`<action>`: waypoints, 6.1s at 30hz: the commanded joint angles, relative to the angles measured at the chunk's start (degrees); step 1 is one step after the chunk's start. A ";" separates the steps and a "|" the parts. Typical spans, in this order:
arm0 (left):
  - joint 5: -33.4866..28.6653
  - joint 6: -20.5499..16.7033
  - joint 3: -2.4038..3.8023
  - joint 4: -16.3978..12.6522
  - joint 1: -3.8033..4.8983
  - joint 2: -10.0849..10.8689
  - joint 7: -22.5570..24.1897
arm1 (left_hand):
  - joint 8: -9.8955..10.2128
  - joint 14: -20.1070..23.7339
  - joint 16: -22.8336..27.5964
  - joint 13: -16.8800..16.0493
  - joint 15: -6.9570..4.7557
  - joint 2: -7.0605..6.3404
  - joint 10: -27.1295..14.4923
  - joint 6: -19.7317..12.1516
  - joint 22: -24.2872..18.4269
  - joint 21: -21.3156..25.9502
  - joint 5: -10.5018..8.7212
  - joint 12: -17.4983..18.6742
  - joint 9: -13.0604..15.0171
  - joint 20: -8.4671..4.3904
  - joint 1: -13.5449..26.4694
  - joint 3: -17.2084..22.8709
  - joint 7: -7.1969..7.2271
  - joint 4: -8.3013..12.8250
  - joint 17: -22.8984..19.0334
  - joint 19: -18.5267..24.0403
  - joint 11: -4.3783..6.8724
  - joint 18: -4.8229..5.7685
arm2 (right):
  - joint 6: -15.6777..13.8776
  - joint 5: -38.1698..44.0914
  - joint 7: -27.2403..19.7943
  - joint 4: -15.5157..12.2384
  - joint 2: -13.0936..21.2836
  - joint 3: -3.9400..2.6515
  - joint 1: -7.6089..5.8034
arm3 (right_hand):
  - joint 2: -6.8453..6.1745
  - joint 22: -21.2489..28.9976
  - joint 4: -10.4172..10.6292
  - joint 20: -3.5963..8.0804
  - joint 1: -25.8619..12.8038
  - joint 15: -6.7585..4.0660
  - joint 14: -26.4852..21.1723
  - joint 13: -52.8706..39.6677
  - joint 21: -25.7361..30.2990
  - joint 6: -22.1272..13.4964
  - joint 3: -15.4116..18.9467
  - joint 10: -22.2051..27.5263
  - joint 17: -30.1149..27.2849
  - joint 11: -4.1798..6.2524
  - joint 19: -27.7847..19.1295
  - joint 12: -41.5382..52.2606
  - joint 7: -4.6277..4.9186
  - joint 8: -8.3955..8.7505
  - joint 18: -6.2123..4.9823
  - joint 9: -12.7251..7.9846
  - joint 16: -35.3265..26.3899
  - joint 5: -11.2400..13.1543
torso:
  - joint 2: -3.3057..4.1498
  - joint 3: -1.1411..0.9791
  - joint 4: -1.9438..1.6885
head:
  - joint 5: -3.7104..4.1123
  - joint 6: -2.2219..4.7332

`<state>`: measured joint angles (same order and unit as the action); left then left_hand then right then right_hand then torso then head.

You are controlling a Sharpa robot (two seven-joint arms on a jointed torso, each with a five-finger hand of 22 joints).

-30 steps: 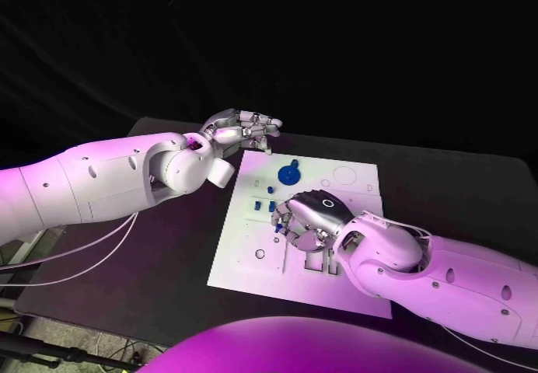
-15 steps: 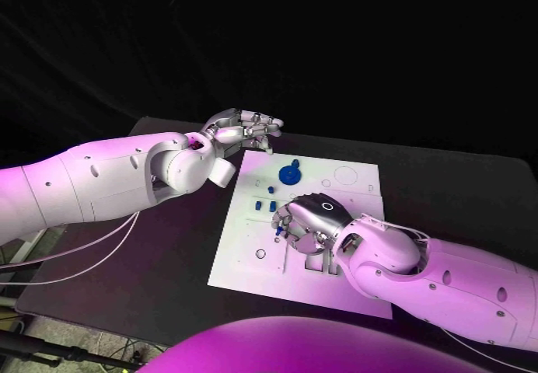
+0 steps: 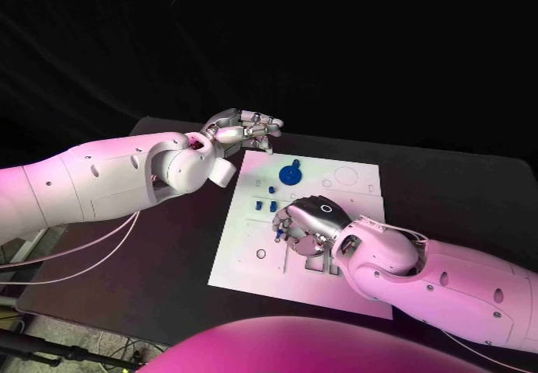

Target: Assemble the parts on the task board

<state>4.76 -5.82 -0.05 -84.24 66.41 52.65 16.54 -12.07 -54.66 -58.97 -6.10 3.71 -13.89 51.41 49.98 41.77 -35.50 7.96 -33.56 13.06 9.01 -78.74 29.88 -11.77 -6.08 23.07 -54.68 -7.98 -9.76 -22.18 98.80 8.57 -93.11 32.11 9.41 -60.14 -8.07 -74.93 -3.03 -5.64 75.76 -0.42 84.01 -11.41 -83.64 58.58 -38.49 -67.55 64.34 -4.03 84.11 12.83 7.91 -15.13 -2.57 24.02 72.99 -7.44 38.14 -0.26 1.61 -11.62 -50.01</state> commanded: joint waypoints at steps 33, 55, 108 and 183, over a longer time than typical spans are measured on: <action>0.01 0.52 0.04 -0.19 0.04 0.24 0.13 | 0.24 0.17 0.24 -0.12 0.32 0.31 -0.48 -0.42 -0.18 0.46 -0.01 -0.18 -0.09 0.34 -0.07 -0.41 0.05 -0.04 -0.08 -0.17 0.04 -0.65 | 3.46 1.55 0.80 1.82 -1.54 0.43 1.44 | 0.24 -10.99 -0.37 0.34 -0.50 -0.26 1.16 -0.08 0.40 0.01 0.11 -0.22 -0.27 0.14 1.91 0.23 0.26 -0.29 0.74 0.15 -0.09 -0.23 | 0.00 0.04 -0.01 | -0.21 0.01; 0.00 0.61 0.04 0.39 0.05 0.46 0.08 | 0.25 0.19 0.24 -0.12 0.33 0.34 -0.52 -0.44 -0.20 0.50 0.00 -0.19 -0.10 0.35 -0.09 -0.43 0.04 -0.05 -0.09 -0.18 0.04 -0.65 | -1.45 1.20 0.51 0.91 0.22 0.51 1.80 | -3.44 -9.43 0.41 -1.00 -4.72 1.27 0.42 1.16 3.41 -8.51 2.06 5.34 -2.10 -1.70 0.15 -2.79 1.69 4.78 -0.01 -1.93 -1.01 -1.12 | -0.08 0.00 0.00 | -0.23 0.01; -1.14 1.15 0.04 0.44 0.04 1.08 0.05 | 0.27 0.25 0.25 -0.16 0.34 0.45 -0.64 -0.50 -0.31 0.68 0.01 -0.28 -0.12 0.37 -0.24 -0.52 0.01 -0.06 -0.12 -0.25 0.02 -0.66 | 6.10 -7.22 -0.09 -1.03 13.03 -0.72 -5.41 | -2.12 -8.92 2.63 -0.34 -3.78 0.41 0.28 3.04 5.00 -4.31 4.79 3.16 -3.89 -0.64 -0.03 -0.22 0.53 3.00 -0.26 -1.27 -1.55 0.17 | -0.20 0.07 0.25 | 1.64 0.01; -1.13 2.23 0.03 0.99 0.03 1.04 -0.67 | 0.29 0.23 0.19 -0.22 0.35 0.65 -0.79 -0.56 -0.43 0.90 0.01 -0.44 -0.15 0.38 -0.37 -0.67 -0.02 -0.16 -0.16 -0.46 -0.01 -0.68 | -3.31 -14.13 0.09 -9.36 12.47 -1.37 -5.40 | 0.63 -10.50 3.56 0.48 -3.82 -0.54 0.87 3.03 2.63 0.34 3.33 -2.06 -2.32 0.56 1.32 -0.64 -0.52 0.19 0.30 0.21 0.15 0.53 | -0.27 0.07 0.18 | 1.06 0.01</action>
<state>3.97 -4.76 -0.05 -83.21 66.41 53.84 15.67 -12.07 -54.46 -58.97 -6.22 3.91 -13.61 51.00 49.96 41.41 -34.87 7.96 -33.76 12.99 9.22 -79.02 29.40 -11.78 -6.25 22.96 -54.88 -7.99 -9.75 -25.11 85.50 9.70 -102.22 45.14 8.02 -65.73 -7.91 -74.92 0.33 -5.64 72.02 -0.43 84.01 -8.31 -80.81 58.34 -35.18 -69.10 62.11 -3.49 84.11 12.27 7.37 -14.77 -2.95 23.76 72.89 -6.65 37.85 -0.23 1.96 -10.39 -50.01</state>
